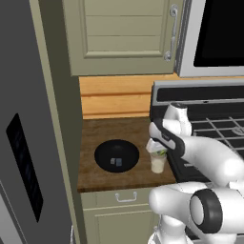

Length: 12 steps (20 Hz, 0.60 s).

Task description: Grab a lemon wedge from the fridge and one ice cube from the ice bowl, and put them in the glass of lemonade.

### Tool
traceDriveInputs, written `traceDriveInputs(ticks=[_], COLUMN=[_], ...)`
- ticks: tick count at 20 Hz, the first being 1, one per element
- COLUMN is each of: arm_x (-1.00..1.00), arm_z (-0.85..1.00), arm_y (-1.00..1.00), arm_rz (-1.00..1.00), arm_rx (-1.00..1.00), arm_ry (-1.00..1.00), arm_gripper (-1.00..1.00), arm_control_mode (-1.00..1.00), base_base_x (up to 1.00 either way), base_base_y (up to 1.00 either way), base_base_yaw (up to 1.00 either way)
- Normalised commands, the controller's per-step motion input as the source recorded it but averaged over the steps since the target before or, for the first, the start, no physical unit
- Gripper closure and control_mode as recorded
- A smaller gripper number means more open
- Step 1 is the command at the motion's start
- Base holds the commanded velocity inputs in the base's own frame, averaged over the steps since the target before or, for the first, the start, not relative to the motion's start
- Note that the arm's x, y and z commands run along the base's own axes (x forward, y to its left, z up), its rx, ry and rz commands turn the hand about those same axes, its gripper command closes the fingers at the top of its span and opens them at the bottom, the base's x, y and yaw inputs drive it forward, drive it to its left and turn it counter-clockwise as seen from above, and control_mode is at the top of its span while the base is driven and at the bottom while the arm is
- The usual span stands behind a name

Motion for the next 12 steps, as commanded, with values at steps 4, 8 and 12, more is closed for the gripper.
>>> traceDriveInputs(ticks=[4,8,12], arm_x=[0.51,0.00,-0.47], arm_z=[0.18,0.13,0.09], arm_y=[0.00,0.00,0.00], arm_rz=[0.00,0.01,0.05], arm_rx=[0.00,0.03,0.06], arm_ry=[0.01,0.00,0.00], arm_gripper=[1.00,1.00,1.00], arm_control_mode=[-1.00,-1.00,-1.00], base_base_x=[0.00,0.00,0.00], base_base_y=[0.00,0.00,0.00], base_base_yaw=[0.00,0.00,0.00])
